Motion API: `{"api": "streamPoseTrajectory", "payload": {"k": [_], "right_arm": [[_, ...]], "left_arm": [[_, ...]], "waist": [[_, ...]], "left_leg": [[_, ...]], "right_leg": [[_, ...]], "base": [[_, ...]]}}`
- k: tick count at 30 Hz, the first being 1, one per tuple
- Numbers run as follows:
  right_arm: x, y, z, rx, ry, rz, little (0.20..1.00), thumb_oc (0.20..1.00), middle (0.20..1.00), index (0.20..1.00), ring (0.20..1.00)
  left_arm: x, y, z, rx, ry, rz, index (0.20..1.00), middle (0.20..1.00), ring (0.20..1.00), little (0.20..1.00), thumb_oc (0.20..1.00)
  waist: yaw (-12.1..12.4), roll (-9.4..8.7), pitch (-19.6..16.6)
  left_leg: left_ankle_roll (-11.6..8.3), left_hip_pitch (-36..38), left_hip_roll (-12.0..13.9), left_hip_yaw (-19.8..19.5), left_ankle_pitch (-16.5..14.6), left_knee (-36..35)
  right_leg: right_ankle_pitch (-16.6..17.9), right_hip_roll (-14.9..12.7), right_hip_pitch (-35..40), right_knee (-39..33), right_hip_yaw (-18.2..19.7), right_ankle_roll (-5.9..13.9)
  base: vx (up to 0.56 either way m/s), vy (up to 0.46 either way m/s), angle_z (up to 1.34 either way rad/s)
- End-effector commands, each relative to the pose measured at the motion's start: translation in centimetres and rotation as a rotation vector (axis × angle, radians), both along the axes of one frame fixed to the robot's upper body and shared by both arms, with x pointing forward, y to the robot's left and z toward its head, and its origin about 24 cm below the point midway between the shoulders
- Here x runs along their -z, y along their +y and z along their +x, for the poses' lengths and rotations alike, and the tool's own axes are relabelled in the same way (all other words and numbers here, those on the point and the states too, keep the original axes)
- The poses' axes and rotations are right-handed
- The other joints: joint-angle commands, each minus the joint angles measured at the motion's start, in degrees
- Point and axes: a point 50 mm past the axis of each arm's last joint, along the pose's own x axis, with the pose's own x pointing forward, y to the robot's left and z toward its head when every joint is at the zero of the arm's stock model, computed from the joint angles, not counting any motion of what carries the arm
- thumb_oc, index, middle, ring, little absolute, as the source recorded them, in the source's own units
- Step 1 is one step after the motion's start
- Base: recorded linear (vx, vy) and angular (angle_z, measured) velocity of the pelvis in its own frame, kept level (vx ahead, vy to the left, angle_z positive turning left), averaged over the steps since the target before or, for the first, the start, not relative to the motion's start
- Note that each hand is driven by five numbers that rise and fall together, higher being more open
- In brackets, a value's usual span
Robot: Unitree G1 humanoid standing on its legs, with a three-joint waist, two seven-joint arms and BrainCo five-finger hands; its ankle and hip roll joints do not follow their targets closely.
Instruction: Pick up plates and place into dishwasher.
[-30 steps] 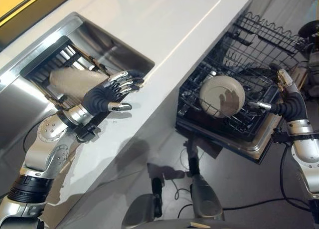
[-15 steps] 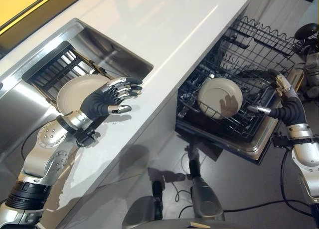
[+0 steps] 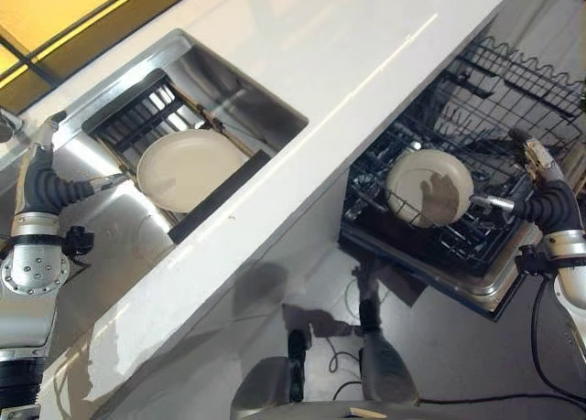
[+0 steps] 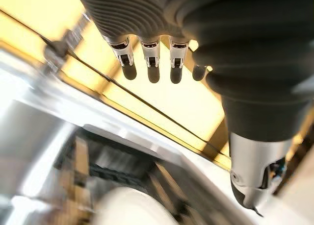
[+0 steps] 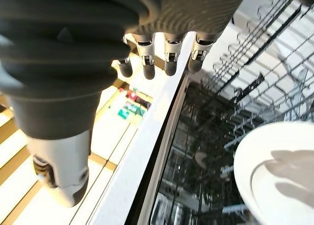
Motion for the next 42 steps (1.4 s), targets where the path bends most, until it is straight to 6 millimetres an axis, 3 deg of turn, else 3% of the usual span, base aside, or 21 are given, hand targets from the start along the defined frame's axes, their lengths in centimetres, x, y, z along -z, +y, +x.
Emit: {"api": "streamPoseTrajectory", "payload": {"k": [1, 5, 8, 12, 15, 18, 21, 22, 23, 24, 25, 28, 34, 42], "right_arm": [[-3.4, 1.2, 0.3, -0.059, -0.152, -0.018, 1.0, 1.0, 1.0, 1.0, 1.0], [-2.5, 2.3, 0.6, -0.124, -0.133, -0.013, 1.0, 1.0, 1.0, 1.0, 1.0], [-1.9, 3.0, 0.6, -0.161, -0.106, -0.007, 1.0, 1.0, 1.0, 1.0, 1.0], [-1.7, 3.6, 0.9, -0.209, -0.065, -0.02, 1.0, 1.0, 1.0, 1.0, 1.0], [-1.5, 4.1, 1.4, -0.258, -0.046, -0.027, 1.0, 1.0, 1.0, 1.0, 1.0], [-0.6, 4.3, 1.6, -0.285, 0.008, -0.04, 1.0, 1.0, 1.0, 1.0, 1.0], [0.0, 4.4, 1.6, -0.312, 0.058, -0.041, 1.0, 1.0, 1.0, 1.0, 1.0], [0.0, 4.3, 1.6, -0.31, 0.063, -0.048, 1.0, 1.0, 1.0, 1.0, 1.0], [-0.2, 4.2, 1.6, -0.306, 0.061, -0.051, 1.0, 1.0, 1.0, 1.0, 1.0], [-0.6, 4.1, 1.9, -0.304, 0.052, -0.055, 1.0, 1.0, 1.0, 1.0, 1.0], [-1.0, 4.0, 2.1, -0.301, 0.037, -0.056, 1.0, 1.0, 1.0, 1.0, 1.0], [-2.0, 3.8, 2.4, -0.283, -0.004, -0.078, 1.0, 1.0, 1.0, 1.0, 1.0], [-3.7, 4.2, 2.8, -0.265, -0.066, -0.092, 1.0, 1.0, 1.0, 1.0, 1.0], [-4.4, 4.8, 3.2, -0.253, -0.096, -0.101, 1.0, 1.0, 1.0, 1.0, 1.0]], "left_arm": [[-3.2, 0.9, 0.2, -0.055, -0.074, 0.11, 1.0, 1.0, 1.0, 1.0, 1.0], [-1.9, 1.1, 0.0, -0.097, -0.028, 0.1, 1.0, 1.0, 1.0, 1.0, 1.0], [-1.4, 1.4, -0.4, -0.105, 0.001, 0.081, 1.0, 1.0, 1.0, 1.0, 1.0], [-0.8, 2.3, -0.2, -0.126, 0.03, 0.052, 1.0, 1.0, 1.0, 1.0, 1.0], [0.5, 3.1, -0.2, -0.163, 0.037, 0.006, 1.0, 1.0, 1.0, 1.0, 1.0], [1.9, 3.8, -1.0, -0.206, 0.064, 0.001, 1.0, 1.0, 1.0, 1.0, 1.0], [2.5, 4.7, -2.3, -0.252, 0.097, 0.0, 1.0, 1.0, 1.0, 1.0, 1.0], [2.6, 4.8, -2.4, -0.266, 0.099, 0.003, 1.0, 1.0, 1.0, 1.0, 1.0], [2.7, 4.9, -2.2, -0.277, 0.098, 0.008, 1.0, 1.0, 1.0, 1.0, 1.0], [2.6, 5.0, -1.9, -0.297, 0.095, 0.024, 1.0, 1.0, 1.0, 1.0, 1.0], [2.1, 5.1, -1.5, -0.317, 0.092, 0.041, 1.0, 1.0, 1.0, 1.0, 1.0], [1.3, 5.5, -0.5, -0.362, 0.065, 0.058, 1.0, 1.0, 1.0, 1.0, 1.0], [-0.4, 6.2, 0.6, -0.467, -0.007, 0.11, 1.0, 1.0, 1.0, 1.0, 1.0], [0.0, 7.7, 0.9, -0.591, 0.147, 0.152, 1.0, 1.0, 1.0, 1.0, 1.0]], "waist": [[0.1, -2.0, -0.3], [2.9, -2.83, -0.1], [4.7, -4.24, -1.1], [4.6, -4.51, -1.3], [3.8, -4.5, -0.9], [3.4, -3.91, -0.1], [4.2, -2.56, -0.7], [4.3, -2.02, -0.4], [4.1, -1.99, -0.1], [3.8, -2.14, 0.2], [3.3, -1.77, 0.7], [2.5, -0.97, 3.2], [1.6, -0.77, 7.0], [1.2, -1.66, 10.4]], "left_leg": [[0.7, -3.2, -1.0, -0.2, 2.9, -1.6], [0.59, -2.2, 0.5, 3.9, 2.6, -0.5], [-0.43, -1.2, 1.0, 5.0, 2.8, -0.2], [-2.17, -1.0, 1.5, 3.9, 3.3, 1.4], [-2.64, -1.5, 1.7, 4.0, 2.1, 6.9], [-2.89, -5.3, 1.5, 2.8, 5.0, 15.3], [-3.41, -3.6, 2.8, 0.2, 8.2, 6.3], [-4.29, -4.6, 4.0, -0.2, 11.8, 4.7], [-4.4, -5.3, 4.1, 0.0, 11.9, 4.8], [-3.59, -5.0, 3.5, 0.7, 8.4, 4.0], [-3.6, -4.6, 3.8, 1.5, 7.5, 2.6], [-4.57, -5.9, 3.2, 1.3, 7.6, 2.8], [-3.87, -8.2, 1.4, 1.7, 5.7, 4.6], [-2.39, -10.8, 0.6, 2.7, 5.0, 6.1]], "right_leg": [[-8.5, 1.5, 0.2, 7.5, -0.8, 0.6], [-10.4, 0.4, 1.1, 11.7, -10.3, 0.81], [-10.1, 0.4, 4.3, 8.9, -13.6, 0.42], [-8.9, 1.8, 7.6, 5.1, -12.6, -0.78], [-9.0, 1.9, 8.5, 4.4, -11.8, -2.12], [-9.7, 3.2, 9.4, 5.7, -9.7, -3.65], [-10.9, 4.7, 10.7, 5.8, -6.9, -3.19], [-11.6, 5.2, 11.5, 5.7, -6.1, -3.42], [-11.8, 5.0, 11.5, 5.8, -5.6, -3.51], [-12.0, 4.2, 10.6, 6.3, -5.3, -3.08], [-12.4, 3.7, 9.2, 7.1, -5.9, -2.96], [-12.3, 2.6, 6.4, 8.7, -7.2, -2.75], [-11.4, 0.5, 0.9, 11.8, -7.4, -2.14], [-9.6, -0.6, -3.2, 12.7, -6.2, -0.94]], "base": [[-0.05, -0.056, 0.06], [-0.01, -0.094, -0.25], [0.05, -0.243, -0.84], [0.01, -0.206, -0.41], [-0.02, -0.091, -0.29], [0.09, -0.009, -0.33], [0.22, 0.173, -0.49], [0.14, 0.167, -0.51], [0.04, 0.191, -0.43], [-0.07, 0.208, -0.4], [-0.13, 0.251, -0.48], [-0.13, 0.215, -0.38], [-0.05, 0.17, 0.2], [0.0, 0.1, 0.1]]}}
